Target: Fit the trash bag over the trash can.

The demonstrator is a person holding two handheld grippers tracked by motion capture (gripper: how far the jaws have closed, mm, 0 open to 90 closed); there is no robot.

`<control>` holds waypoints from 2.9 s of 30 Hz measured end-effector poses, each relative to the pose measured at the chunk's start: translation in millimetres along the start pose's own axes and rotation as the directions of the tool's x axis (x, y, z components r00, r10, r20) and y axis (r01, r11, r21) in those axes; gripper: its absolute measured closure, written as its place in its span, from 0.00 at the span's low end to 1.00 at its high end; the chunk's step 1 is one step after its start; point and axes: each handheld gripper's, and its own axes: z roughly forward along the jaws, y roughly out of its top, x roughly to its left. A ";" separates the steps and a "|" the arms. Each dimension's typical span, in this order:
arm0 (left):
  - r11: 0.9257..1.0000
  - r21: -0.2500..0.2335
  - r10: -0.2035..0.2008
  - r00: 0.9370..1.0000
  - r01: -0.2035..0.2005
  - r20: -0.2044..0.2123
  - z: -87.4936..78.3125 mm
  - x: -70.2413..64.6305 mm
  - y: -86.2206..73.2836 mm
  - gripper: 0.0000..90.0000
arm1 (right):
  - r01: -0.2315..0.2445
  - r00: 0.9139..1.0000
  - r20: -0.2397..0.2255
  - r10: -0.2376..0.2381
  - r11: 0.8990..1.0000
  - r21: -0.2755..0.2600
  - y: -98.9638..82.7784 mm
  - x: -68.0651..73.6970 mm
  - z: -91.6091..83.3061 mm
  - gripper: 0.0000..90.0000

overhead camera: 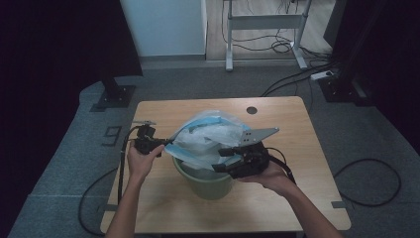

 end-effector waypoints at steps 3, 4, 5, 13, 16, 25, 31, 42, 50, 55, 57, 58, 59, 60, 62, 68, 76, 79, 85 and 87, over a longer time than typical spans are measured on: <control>1.000 0.002 -0.004 1.000 0.004 0.000 0.2 0.6 0.2 0.95 | 0.018 1.000 -0.011 -0.017 0.999 0.027 -1.0 5.7 5.2 0.47; 1.000 0.003 -0.004 1.000 0.004 -0.001 0.0 0.6 0.2 0.95 | 0.020 1.000 -0.014 -0.020 0.999 0.027 -1.1 7.2 6.2 0.48; 1.000 0.003 -0.004 1.000 0.004 0.000 -0.1 0.5 0.2 0.95 | 0.023 1.000 -0.011 -0.022 0.999 0.029 -1.1 8.2 6.9 0.49; 1.000 0.001 -0.008 1.000 0.008 -0.003 -1.3 0.4 0.1 0.95 | 0.023 1.000 0.009 -0.024 0.997 0.078 -6.4 10.5 11.7 0.70; 1.000 0.000 -0.009 1.000 0.009 -0.003 -1.5 0.2 0.0 0.95 | 0.033 0.999 0.002 -0.033 0.996 0.087 -7.9 12.6 12.7 0.84; 1.000 0.000 -0.012 1.000 0.012 -0.004 -1.6 -0.3 -0.1 0.95 | 0.006 1.000 0.025 -0.007 0.999 0.040 -1.5 17.7 13.2 0.67; 1.000 0.003 -0.013 1.000 0.013 -0.004 -1.3 -0.8 -0.3 0.95 | 0.004 0.999 0.034 -0.006 0.999 0.042 4.6 28.0 21.1 0.64; 1.000 -0.001 -0.014 1.000 0.014 -0.003 -4.0 0.2 -0.5 0.95 | 0.002 0.992 0.126 -0.021 0.989 0.151 1.7 27.3 37.4 0.99; 1.000 -0.019 -0.009 1.000 0.009 0.008 -10.0 -0.8 -2.5 0.95 | 0.004 1.000 0.018 -0.005 0.999 0.051 0.4 33.1 17.6 0.99; 1.000 -0.028 -0.010 1.000 0.010 0.015 -12.3 -1.4 -3.6 0.94 | 0.034 0.999 -0.026 -0.033 0.999 0.012 -6.5 49.8 13.0 0.99; 1.000 -0.028 -0.008 1.000 0.009 0.016 -12.6 -1.8 -4.1 0.94 | 0.044 0.998 -0.040 -0.044 0.999 0.012 -12.3 56.8 15.7 0.99; 1.000 -0.026 -0.007 1.000 0.007 0.017 -12.7 -2.1 -4.2 0.94 | 0.051 0.998 -0.046 -0.051 0.999 0.016 -15.8 59.9 17.8 0.99; 1.000 -0.026 -0.005 1.000 0.006 0.018 -12.8 -2.4 -4.4 0.94 | 0.055 0.997 -0.051 -0.053 0.998 0.021 -20.1 62.6 20.5 0.99; 1.000 -0.024 -0.004 1.000 0.005 0.020 -13.0 -2.7 -4.5 0.94 | 0.057 0.997 -0.057 -0.055 0.998 0.025 -24.7 64.7 23.3 0.99; 1.000 -0.022 -0.003 1.000 0.004 0.020 -13.1 -3.5 -4.7 0.94 | 0.063 0.996 -0.057 -0.061 0.997 0.037 -34.4 68.0 29.0 0.99; 1.000 -0.011 -0.004 1.000 0.004 0.022 -11.3 -1.6 -7.1 0.95 | 0.052 0.998 -0.037 -0.049 0.995 0.084 -67.1 65.0 43.4 0.99; 1.000 -0.004 -0.001 1.000 0.001 0.025 -6.5 -2.4 -6.9 0.95 | 0.036 0.999 -0.003 -0.036 0.997 0.070 -94.5 56.0 48.5 0.92; 1.000 -0.008 -0.001 1.000 0.001 0.028 -6.4 -2.1 -6.9 0.95 | 0.077 0.997 0.014 -0.076 0.996 -0.042 -95.1 73.2 24.2 0.72; 1.000 -0.010 -0.005 1.000 0.005 0.029 -5.0 -1.8 -7.1 0.95 | 0.078 0.976 0.214 -0.035 0.978 -0.195 -81.2 79.5 -43.6 0.59; 1.000 -0.012 -0.006 1.000 0.006 0.030 -4.9 -2.1 -7.2 0.95 | 0.040 0.963 0.268 0.020 0.975 -0.218 -83.2 69.5 -59.8 0.58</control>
